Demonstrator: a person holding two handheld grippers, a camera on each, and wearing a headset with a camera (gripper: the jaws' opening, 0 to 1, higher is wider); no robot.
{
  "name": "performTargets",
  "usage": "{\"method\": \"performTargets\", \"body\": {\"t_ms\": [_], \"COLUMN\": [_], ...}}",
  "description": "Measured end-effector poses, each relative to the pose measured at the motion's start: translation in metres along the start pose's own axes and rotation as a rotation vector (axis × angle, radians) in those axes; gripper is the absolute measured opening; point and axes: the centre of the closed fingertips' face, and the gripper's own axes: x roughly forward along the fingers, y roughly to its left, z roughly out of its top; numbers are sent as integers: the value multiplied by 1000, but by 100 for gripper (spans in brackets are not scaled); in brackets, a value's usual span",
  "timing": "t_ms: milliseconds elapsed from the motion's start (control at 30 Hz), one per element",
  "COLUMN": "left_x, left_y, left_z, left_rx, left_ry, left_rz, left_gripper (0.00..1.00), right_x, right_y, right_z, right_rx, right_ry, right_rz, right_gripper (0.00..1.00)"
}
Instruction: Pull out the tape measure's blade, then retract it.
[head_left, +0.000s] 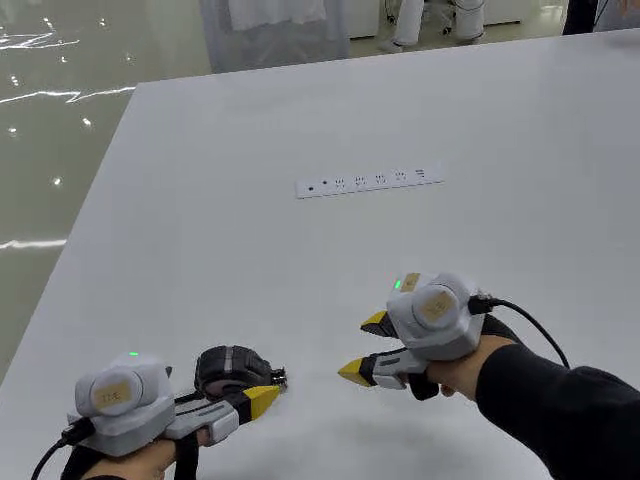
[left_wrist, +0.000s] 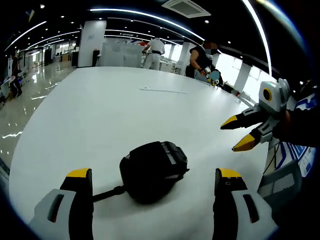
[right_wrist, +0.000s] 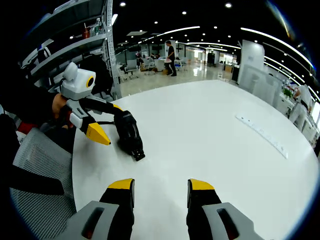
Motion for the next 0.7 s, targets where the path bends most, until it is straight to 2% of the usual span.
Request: {"method": "performTargets", "body": {"t_ms": [33, 67, 167, 233, 333, 433, 467, 533, 600, 633, 700], "left_x": [-1, -4, -9, -13, -15, -19, -21, -23, -27, -28, -31], "left_y": [-3, 3, 1, 1, 2, 4, 5, 9, 11, 8, 5], "left_z": [2, 1, 3, 6, -1, 3, 4, 2, -5, -5, -5], "left_rx": [-33, -17, -11, 25, 98, 73, 82, 120, 217, 238, 226], "left_ry": [-16, -7, -14, -31, 19, -2, -8, 1, 45, 37, 23], "left_rz": [-22, -7, -36, -37, -49, -45, -41, -32, -5, -20, -36], "left_gripper": [99, 99, 99, 99, 99, 99, 99, 99, 99, 99, 99], "right_x": [-3, -8, -18, -25, -34, -44, -49, -55, -63, -67, -75], "right_y": [-1, -2, -5, -8, -9, -15, -16, -18, -21, -22, -24], "right_z": [-3, -7, -18, -27, -36, -46, -50, -56, -63, -67, -74], "right_rx": [4, 7, 31, 50, 74, 63, 67, 72, 86, 91, 81], "right_ry": [0, 0, 3, 6, 5, 14, 13, 12, 9, 11, 16], "right_rz": [-3, -8, -19, -29, -42, -73, -77, -89, -97, -101, -114], "right_gripper": [40, 40, 44, 45, 48, 52, 52, 54, 56, 57, 58]}}
